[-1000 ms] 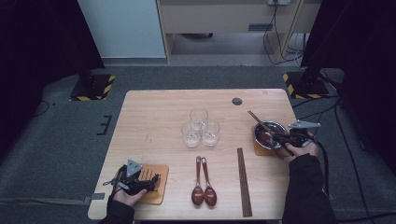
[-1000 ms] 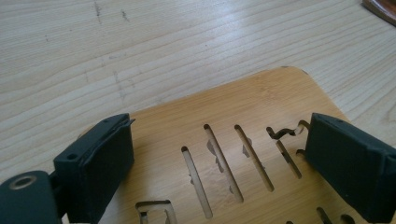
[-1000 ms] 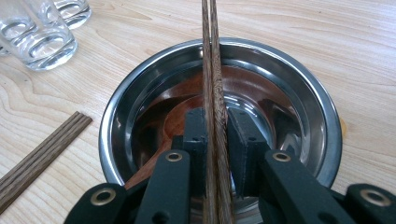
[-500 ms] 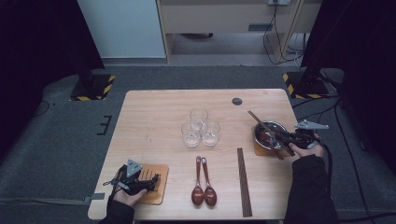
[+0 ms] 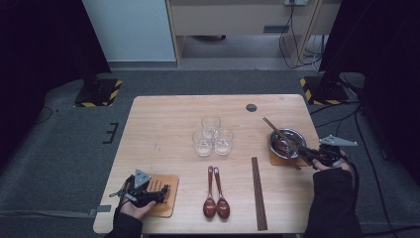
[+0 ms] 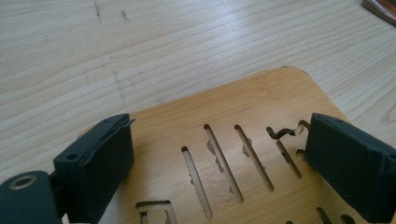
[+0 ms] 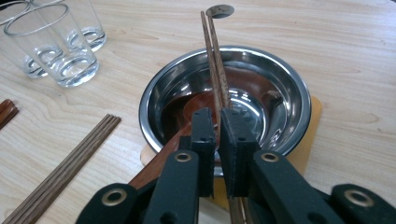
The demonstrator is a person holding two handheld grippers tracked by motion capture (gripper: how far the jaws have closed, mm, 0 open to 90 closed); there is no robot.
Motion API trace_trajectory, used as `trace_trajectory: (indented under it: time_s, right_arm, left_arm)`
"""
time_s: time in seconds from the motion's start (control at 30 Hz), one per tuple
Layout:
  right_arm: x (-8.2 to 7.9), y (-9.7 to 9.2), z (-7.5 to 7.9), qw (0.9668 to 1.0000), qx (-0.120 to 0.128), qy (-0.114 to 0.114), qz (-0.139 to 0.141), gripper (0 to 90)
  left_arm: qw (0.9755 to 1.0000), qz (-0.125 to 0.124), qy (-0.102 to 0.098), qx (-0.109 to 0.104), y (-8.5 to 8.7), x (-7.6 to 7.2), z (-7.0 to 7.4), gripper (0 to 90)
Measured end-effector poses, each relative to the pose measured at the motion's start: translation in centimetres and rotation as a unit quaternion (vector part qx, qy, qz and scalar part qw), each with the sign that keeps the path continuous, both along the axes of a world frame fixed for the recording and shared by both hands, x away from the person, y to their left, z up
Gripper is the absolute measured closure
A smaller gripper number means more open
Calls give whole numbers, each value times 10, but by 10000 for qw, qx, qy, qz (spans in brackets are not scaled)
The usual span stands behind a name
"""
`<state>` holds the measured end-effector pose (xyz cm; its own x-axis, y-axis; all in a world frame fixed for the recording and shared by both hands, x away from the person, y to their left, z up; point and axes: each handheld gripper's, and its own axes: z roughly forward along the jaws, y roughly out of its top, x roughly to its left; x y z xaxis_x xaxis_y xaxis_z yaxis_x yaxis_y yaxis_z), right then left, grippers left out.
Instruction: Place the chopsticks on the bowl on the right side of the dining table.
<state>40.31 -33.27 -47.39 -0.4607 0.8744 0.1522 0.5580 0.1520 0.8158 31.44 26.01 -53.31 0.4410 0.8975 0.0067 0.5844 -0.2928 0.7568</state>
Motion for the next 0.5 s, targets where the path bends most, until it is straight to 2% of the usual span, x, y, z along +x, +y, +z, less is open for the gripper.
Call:
trace_trajectory:
  time_s: [0.5]
  right_arm:
    - [-18, -3, -7, 9999, -20, 117, -49, 864]
  left_arm:
    - [10000, 2, 1, -1, 0, 0, 0, 70]
